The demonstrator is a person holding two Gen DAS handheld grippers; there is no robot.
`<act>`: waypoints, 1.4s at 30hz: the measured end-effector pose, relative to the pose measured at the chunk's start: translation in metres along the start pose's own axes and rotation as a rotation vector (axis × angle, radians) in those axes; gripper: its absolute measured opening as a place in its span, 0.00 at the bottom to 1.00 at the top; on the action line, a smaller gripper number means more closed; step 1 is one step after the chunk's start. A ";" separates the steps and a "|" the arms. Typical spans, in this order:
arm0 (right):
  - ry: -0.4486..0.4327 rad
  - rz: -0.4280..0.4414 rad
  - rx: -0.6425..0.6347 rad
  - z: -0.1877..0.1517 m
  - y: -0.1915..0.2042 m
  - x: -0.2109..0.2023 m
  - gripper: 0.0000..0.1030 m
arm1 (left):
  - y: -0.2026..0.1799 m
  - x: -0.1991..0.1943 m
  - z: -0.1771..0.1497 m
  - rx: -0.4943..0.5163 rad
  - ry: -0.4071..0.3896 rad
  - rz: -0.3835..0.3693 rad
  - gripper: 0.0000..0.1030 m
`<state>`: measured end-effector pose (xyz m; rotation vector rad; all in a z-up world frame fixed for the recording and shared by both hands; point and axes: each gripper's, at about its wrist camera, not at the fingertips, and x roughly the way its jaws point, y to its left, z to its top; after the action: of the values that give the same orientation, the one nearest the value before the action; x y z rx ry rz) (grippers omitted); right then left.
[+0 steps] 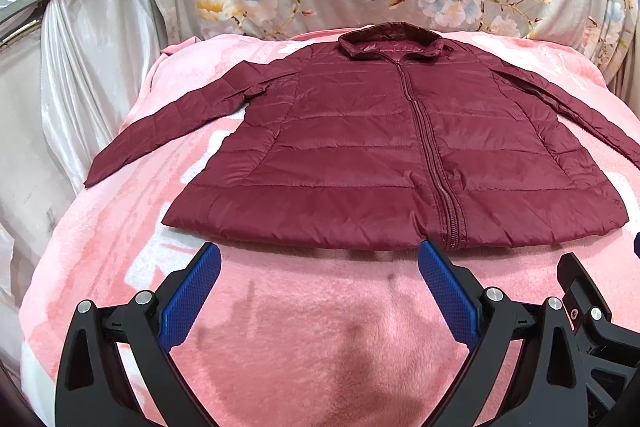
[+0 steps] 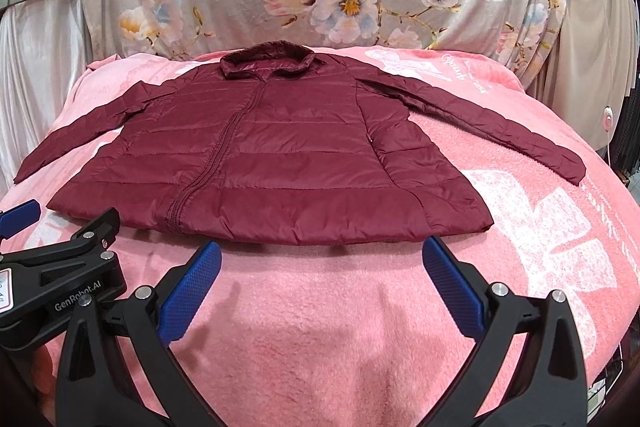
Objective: Fold large clothes
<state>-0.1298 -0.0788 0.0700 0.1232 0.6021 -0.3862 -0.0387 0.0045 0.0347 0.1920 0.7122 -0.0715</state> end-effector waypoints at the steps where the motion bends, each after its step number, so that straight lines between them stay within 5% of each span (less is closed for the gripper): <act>1: 0.000 0.000 0.001 0.000 0.000 0.000 0.95 | 0.000 0.000 0.000 0.001 -0.001 -0.001 0.93; 42: -0.002 0.000 0.001 -0.002 0.000 0.001 0.95 | 0.003 -0.002 0.001 0.004 0.002 0.002 0.92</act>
<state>-0.1298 -0.0792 0.0678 0.1233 0.5999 -0.3870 -0.0397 0.0069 0.0371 0.1969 0.7137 -0.0705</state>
